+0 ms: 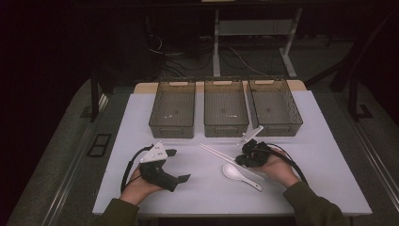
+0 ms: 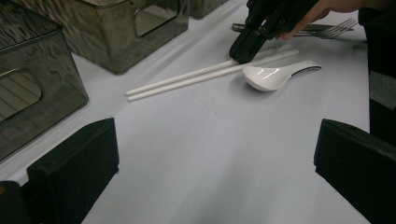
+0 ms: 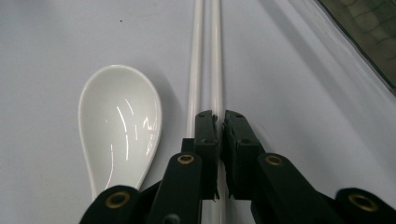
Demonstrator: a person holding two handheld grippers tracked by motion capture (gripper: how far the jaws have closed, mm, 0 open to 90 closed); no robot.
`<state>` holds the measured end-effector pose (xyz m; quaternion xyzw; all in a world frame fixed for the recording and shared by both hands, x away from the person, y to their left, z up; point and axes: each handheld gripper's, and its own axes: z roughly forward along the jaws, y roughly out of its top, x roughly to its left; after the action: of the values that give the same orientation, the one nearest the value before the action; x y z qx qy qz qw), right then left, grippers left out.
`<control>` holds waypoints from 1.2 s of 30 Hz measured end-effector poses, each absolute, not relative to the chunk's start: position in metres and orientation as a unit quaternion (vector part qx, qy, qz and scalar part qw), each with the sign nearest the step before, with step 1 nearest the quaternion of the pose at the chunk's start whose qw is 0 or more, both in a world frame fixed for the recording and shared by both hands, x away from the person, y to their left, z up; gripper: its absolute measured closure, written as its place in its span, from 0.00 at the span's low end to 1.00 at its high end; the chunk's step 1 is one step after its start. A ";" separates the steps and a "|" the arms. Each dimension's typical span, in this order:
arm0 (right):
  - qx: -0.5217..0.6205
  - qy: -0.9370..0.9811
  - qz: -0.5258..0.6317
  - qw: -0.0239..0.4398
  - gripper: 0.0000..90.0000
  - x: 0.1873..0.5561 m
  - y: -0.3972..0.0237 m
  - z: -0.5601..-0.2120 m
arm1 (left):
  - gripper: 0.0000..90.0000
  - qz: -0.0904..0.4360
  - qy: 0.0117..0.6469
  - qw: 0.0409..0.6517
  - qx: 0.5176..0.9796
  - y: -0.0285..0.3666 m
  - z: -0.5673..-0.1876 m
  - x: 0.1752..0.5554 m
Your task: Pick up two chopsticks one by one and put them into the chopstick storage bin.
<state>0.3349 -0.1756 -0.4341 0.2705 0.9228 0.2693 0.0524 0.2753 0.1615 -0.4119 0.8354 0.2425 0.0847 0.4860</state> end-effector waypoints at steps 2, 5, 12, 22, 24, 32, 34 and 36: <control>0.276 0.920 0.273 0.044 0.94 0.336 -0.177 -0.434 | 0.00 0.085 0.242 0.486 0.835 0.162 -0.412 0.275; 0.275 0.922 0.271 0.046 0.94 0.336 -0.178 -0.433 | 0.00 0.085 0.241 0.486 0.836 0.162 -0.412 0.275; 0.274 0.921 0.274 0.043 0.94 0.337 -0.180 -0.431 | 0.00 0.084 0.240 0.487 0.836 0.162 -0.412 0.275; 0.289 0.912 0.289 0.036 0.94 0.336 -0.185 -0.422 | 0.00 0.085 0.240 0.487 0.835 0.162 -0.412 0.275; 0.289 0.911 0.292 0.034 0.94 0.336 -0.186 -0.419 | 0.00 0.085 0.240 0.487 0.835 0.162 -0.412 0.275; 0.291 0.906 0.306 0.041 0.94 0.335 -0.190 -0.405 | 0.00 0.084 0.243 0.489 0.833 0.162 -0.412 0.274; 0.293 0.903 0.312 0.040 0.94 0.335 -0.190 -0.402 | 0.00 0.084 0.243 0.489 0.833 0.163 -0.412 0.274; 0.292 0.900 0.320 0.041 0.94 0.336 -0.190 -0.399 | 0.00 0.084 0.244 0.489 0.833 0.163 -0.412 0.274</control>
<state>0.3364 -0.1901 -0.3985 0.2919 0.9005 0.3198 0.0406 0.2739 0.1630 -0.4117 0.8328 0.2445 0.0841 0.4894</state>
